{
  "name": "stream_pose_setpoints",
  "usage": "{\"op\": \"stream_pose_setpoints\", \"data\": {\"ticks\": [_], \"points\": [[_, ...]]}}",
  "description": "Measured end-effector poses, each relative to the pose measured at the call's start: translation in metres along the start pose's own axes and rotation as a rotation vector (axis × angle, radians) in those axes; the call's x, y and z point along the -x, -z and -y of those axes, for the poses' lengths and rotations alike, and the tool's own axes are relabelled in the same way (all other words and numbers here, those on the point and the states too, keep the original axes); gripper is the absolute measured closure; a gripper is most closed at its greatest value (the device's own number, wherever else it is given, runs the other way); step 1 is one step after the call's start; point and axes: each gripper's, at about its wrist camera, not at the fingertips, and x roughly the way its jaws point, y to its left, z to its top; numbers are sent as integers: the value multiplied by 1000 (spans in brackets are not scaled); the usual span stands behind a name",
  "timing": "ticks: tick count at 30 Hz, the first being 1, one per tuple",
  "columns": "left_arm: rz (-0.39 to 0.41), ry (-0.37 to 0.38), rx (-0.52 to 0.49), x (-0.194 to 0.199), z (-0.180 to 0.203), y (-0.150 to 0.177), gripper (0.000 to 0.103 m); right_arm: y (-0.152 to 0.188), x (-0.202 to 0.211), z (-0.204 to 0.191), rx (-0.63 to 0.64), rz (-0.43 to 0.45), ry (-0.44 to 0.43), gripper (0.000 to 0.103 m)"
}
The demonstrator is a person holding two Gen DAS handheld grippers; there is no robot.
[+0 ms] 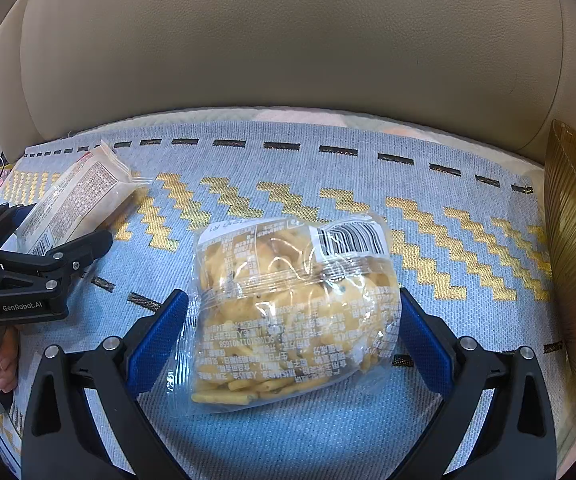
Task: Organize snacks
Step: 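Grasp the white bread bag with the left tool while the right tool grasps the clear cookie bag, then carry the white bread bag and clear cookie bag to the gold plate and release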
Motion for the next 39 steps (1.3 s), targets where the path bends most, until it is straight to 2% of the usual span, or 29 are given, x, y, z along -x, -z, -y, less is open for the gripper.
{"op": "stream_pose_setpoints", "data": {"ticks": [11, 17, 19, 20, 21, 23, 24, 27, 31, 35, 39], "points": [[-2, 1, 0, -1, 0, -1, 3, 0, 0, 0, 0, -3, 2, 5], [-8, 0, 0, 0, -2, -4, 3, -5, -2, -11, -39, -36, 37, 5], [-13, 3, 0, 2, -3, -4, 3, -7, 1, -15, -40, -34, 34, 25], [-17, 13, -3, 2, -3, -4, 5, -10, 2, -17, -35, -32, 33, 29], [-13, 26, -7, 2, -2, -7, 24, -12, 5, -19, -29, -36, 29, 35], [-5, 31, -48, 7, 1, -12, 29, -14, 10, -19, -49, -33, -7, 38], [-15, 49, -46, 7, 2, -13, 30, -17, 17, -16, -76, -19, -34, 38], [-31, 86, 3, 10, -2, -21, 30, -27, 40, -9, -100, 38, -35, 38], [-20, 134, 7, 19, 6, -51, 30, -48, 81, 13, -173, 147, -30, 38], [25, 198, -79, 39, 41, -100, 30, -64, 133, 52, -279, 267, 10, 38], [41, 290, -129, 55, 90, -147, 30, -58, 171, 103, -451, 348, 96, 37]]}}
